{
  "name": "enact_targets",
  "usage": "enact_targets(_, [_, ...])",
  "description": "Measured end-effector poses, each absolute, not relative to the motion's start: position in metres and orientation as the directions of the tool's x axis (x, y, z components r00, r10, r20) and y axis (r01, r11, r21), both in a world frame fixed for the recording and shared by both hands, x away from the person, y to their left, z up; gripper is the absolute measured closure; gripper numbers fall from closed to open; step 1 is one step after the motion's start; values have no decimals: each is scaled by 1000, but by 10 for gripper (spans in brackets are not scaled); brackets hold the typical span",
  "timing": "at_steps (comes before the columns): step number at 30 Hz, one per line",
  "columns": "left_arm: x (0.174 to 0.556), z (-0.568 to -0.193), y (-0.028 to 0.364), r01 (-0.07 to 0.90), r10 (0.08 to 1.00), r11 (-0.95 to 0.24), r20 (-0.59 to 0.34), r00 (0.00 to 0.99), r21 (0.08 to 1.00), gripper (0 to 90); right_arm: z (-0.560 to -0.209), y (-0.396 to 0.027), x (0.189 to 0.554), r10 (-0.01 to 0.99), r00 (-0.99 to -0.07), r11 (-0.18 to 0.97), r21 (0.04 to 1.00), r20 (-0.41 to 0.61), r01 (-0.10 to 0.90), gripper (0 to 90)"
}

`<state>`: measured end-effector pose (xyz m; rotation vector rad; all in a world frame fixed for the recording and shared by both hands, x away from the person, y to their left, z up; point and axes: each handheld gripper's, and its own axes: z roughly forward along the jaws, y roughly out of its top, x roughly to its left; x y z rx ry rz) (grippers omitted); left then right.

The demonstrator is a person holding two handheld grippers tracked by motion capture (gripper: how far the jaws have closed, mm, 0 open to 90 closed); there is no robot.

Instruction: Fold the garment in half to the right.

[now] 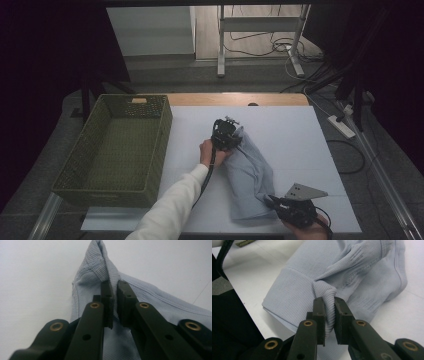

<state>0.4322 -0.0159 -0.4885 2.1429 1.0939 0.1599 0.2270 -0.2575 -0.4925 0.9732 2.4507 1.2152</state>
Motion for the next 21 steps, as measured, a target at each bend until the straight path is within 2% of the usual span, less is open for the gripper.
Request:
enact_targets(8, [433,-492,-18,662,750,-393,-194,632,638,824,-494,-258,229,658,-748,435,767,87,471,800])
enact_targets(16, [434,-492,-18,659,748,-394,-192,635,640,776,-495,-259,231,664,-742,434,763,88,479,775])
enact_targets(18, [435,-492,-17,663,750,-388,-198,631,641,743,-494,-258,230,663,-744,434,765,87,476,763])
enact_targets(21, [435,-488,-14,654,743,-374,-210,636,658,648,-494,-258,230,663,-744,435,768,80,470,691])
